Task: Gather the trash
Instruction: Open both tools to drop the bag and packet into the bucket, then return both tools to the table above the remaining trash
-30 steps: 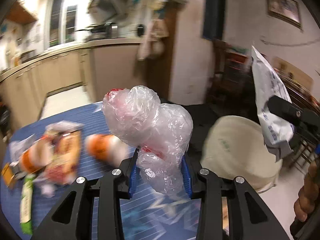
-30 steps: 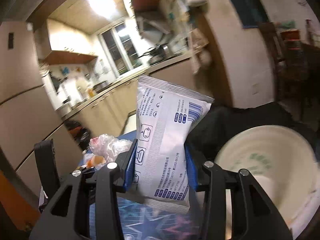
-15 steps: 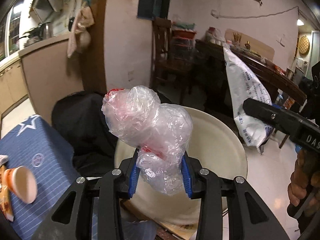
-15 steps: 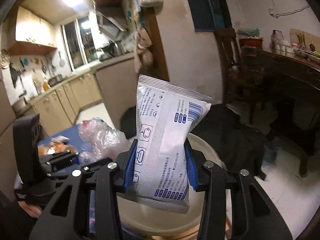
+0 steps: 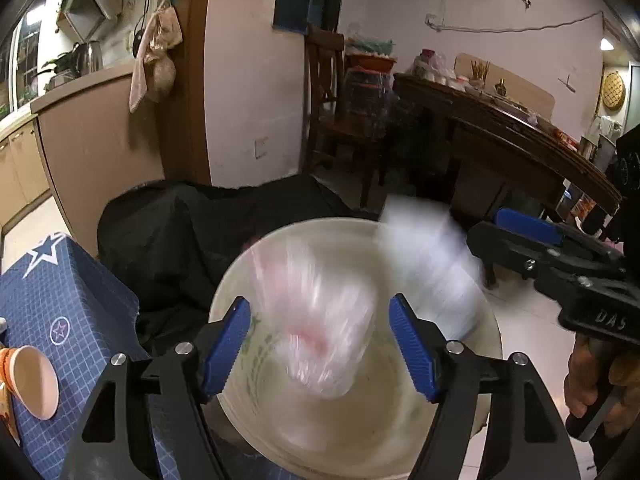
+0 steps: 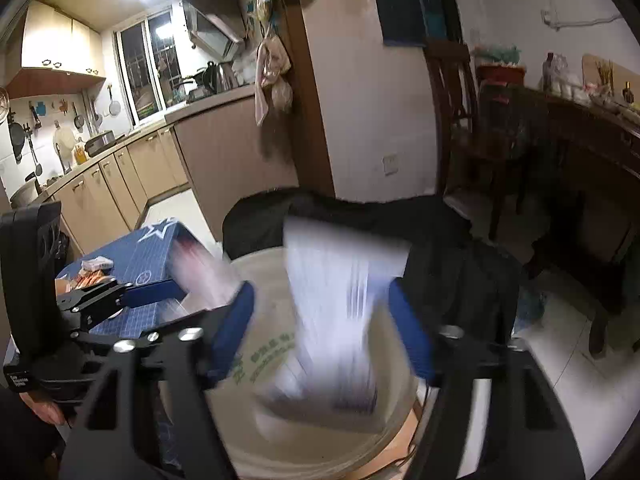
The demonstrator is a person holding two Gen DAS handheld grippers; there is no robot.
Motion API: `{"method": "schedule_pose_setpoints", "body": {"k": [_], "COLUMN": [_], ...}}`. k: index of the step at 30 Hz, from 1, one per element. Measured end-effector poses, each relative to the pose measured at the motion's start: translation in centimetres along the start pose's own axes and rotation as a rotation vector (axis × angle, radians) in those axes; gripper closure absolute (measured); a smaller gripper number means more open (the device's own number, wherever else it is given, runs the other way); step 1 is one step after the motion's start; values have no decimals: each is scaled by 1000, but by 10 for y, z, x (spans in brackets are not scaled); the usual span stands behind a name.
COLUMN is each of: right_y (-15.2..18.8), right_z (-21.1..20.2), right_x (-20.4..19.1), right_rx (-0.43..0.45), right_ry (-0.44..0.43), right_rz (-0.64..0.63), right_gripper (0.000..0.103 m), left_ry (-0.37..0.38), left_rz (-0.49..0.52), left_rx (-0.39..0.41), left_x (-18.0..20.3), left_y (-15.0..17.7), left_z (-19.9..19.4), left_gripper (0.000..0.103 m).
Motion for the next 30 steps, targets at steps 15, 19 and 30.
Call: {"method": "schedule_pose_setpoints", "body": {"k": [15,19,30], "right_y": [-14,-9,23], "right_z": [-16,-24,-26], "right_x": [-13,-32,-128], "right_rx": [42,49,14], "right_ry": [-37,-66,-253], "right_rz": [13,10,-40], "right_gripper": [34,34,10], "left_ry": [-26,-53,-261], "left_rz": [1,36,40], "left_rx": [24,46,22], "left_x": [-7,-13,-96], "left_y": [-4,2,73], "left_z": [-33,-62,-168], "left_gripper": [31,31,30]}}
Point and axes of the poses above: each gripper's, at about its wrist camera, not at the fingertips, and z roughly the way its jaws point, x to its right, y to its underside, the point moved 8 cm from there along z, roughly the way its jaws point, and after that the axes turned 14 degrees about x, right-handed, at the moved point
